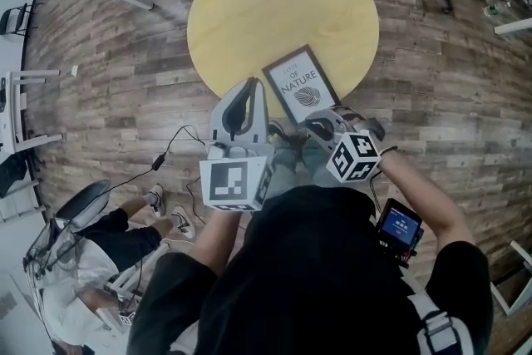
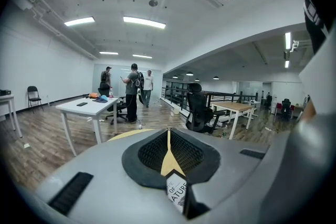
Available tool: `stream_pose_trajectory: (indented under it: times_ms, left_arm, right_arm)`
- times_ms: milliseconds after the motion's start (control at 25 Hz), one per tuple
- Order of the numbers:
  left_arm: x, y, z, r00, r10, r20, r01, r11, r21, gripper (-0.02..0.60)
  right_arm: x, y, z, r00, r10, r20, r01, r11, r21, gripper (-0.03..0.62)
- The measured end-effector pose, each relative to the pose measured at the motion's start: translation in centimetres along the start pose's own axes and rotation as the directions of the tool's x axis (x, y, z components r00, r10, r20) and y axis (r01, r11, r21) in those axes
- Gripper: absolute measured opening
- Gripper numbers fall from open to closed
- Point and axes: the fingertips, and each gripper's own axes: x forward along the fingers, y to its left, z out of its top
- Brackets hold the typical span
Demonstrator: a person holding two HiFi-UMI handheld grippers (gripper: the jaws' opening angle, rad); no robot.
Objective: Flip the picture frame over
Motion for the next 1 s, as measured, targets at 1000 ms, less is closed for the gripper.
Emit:
stream_pose_trajectory:
  times_ms: [1000]
  left_arm:
    - [1.4, 3.3, -3.5, 0.994, -0.094, -0.056, 0.090, 0.993, -0.080, 0.034]
  right_arm:
    - [10.0, 2.7, -6.1, 0.934, -0.275, -0.227, 0.140, 0.868, -0.477, 0.195]
